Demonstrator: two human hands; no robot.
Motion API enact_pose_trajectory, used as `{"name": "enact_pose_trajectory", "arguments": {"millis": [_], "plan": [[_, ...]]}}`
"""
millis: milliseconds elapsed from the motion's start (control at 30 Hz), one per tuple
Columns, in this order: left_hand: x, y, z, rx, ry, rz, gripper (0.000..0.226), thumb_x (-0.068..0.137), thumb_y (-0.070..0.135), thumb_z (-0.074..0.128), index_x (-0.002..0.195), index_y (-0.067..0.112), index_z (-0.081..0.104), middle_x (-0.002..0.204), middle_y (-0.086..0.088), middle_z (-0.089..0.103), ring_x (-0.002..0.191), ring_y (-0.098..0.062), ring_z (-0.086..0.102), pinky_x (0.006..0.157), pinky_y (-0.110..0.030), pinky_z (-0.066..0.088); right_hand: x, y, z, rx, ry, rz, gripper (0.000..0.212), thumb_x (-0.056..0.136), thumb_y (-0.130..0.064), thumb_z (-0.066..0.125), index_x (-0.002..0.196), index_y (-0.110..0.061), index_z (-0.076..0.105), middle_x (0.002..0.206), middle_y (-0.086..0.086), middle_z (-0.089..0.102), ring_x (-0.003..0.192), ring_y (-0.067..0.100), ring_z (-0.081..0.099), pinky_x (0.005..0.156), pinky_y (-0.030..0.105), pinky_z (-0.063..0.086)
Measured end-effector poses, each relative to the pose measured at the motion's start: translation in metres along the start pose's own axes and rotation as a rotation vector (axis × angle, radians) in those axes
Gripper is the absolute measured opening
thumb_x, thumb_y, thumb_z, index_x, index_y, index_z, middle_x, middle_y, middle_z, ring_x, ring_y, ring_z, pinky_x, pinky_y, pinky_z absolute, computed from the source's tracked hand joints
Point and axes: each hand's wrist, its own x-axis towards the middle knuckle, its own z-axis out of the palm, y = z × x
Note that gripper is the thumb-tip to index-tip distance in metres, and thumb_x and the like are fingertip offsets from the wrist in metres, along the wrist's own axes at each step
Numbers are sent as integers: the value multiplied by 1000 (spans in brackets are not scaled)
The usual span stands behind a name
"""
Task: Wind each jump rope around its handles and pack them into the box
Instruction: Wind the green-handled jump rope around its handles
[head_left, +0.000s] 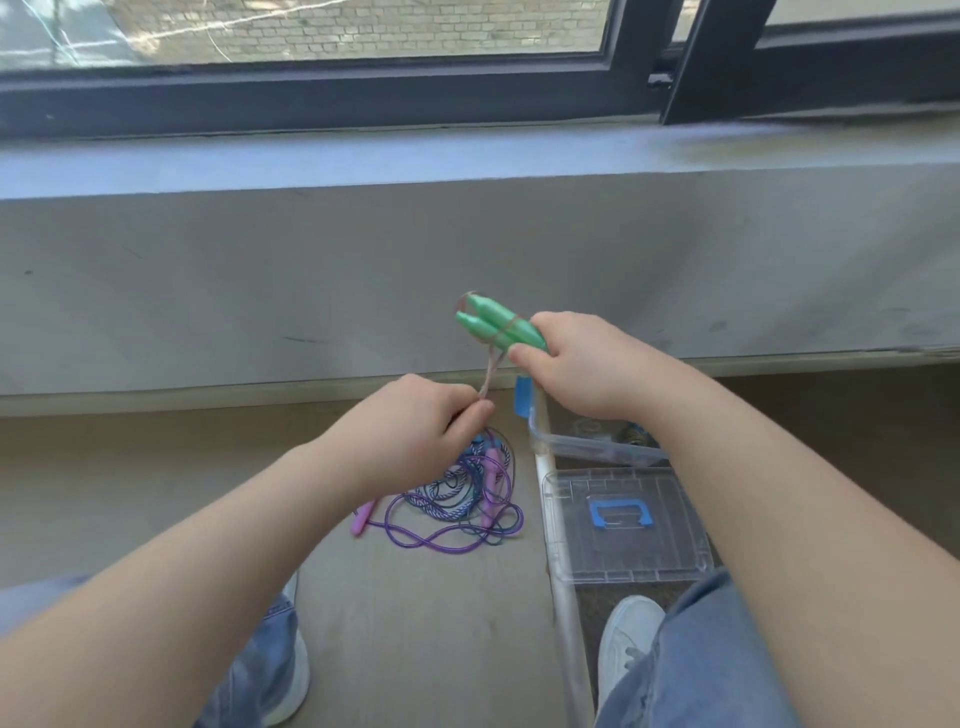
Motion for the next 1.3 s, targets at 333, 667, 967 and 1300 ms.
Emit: {"name": "enact_pose_trajectory", "arguments": {"millis": [333, 667, 967, 1300], "plan": [[7, -18, -29, 257, 354, 196, 49, 89, 62, 40, 69, 22, 58, 62, 6, 52, 60, -23, 55, 52, -27, 34, 0, -10, 26, -94, -342, -196, 20, 103, -40, 49, 110, -22, 56, 103, -1, 65, 96, 22, 60, 74, 34, 45], [12, -34, -23, -108, 108, -218, 50, 100, 41, 42, 65, 8, 57, 60, -7, 56, 60, -26, 47, 58, -33, 37, -3, -21, 19, 362, -175, -267, 22, 99, -41, 55, 101, -21, 64, 81, -1, 68, 70, 13, 59, 77, 45, 54], [3, -15, -19, 117, 101, 129, 39, 100, 42, 37, 68, 22, 45, 56, 6, 49, 54, -19, 46, 54, -33, 36, 9, -7, 28, -26, 67, -38, 25, 104, -41, 46, 89, -21, 43, 91, 8, 61, 89, 35, 60, 71, 39, 45], [11, -38, -29, 134, 453, 162, 53, 79, 69, 56, 62, 20, 64, 58, 9, 52, 54, -19, 52, 52, -29, 44, -1, -18, 28, 112, -324, -189, 19, 101, -41, 51, 105, -25, 61, 91, -4, 68, 81, 16, 63, 78, 35, 51]]}}
